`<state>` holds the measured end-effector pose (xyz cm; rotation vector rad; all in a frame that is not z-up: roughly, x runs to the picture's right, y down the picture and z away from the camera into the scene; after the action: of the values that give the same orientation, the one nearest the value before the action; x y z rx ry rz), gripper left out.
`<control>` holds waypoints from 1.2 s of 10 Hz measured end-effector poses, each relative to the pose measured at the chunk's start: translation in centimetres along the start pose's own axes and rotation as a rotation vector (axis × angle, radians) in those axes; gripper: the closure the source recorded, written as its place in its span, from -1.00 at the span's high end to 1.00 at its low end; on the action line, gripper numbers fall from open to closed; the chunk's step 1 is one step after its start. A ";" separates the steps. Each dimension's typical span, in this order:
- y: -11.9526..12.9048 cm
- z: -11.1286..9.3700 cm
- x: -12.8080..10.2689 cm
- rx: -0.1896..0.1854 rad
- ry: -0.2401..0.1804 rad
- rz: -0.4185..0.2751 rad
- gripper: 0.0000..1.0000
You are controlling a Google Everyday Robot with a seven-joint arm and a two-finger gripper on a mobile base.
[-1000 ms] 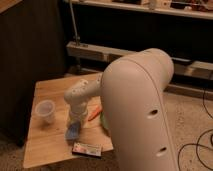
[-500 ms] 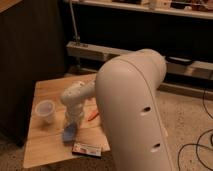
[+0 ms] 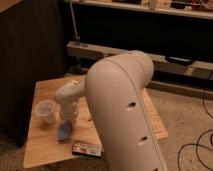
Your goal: Wipe the white sponge on the table
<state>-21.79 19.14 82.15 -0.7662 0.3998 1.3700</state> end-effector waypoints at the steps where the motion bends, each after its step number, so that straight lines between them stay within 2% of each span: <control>1: 0.4 0.3 -0.4 -0.001 0.002 -0.002 -0.94; 4: 0.9 1.0 -2.4 -0.005 0.010 0.007 -0.94; 8: 0.3 0.6 -6.5 -0.016 -0.005 0.052 -0.94; 12: -3.0 0.4 -9.5 -0.001 -0.002 0.122 -0.94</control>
<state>-20.74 12.53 89.55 -0.7510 0.4508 1.4843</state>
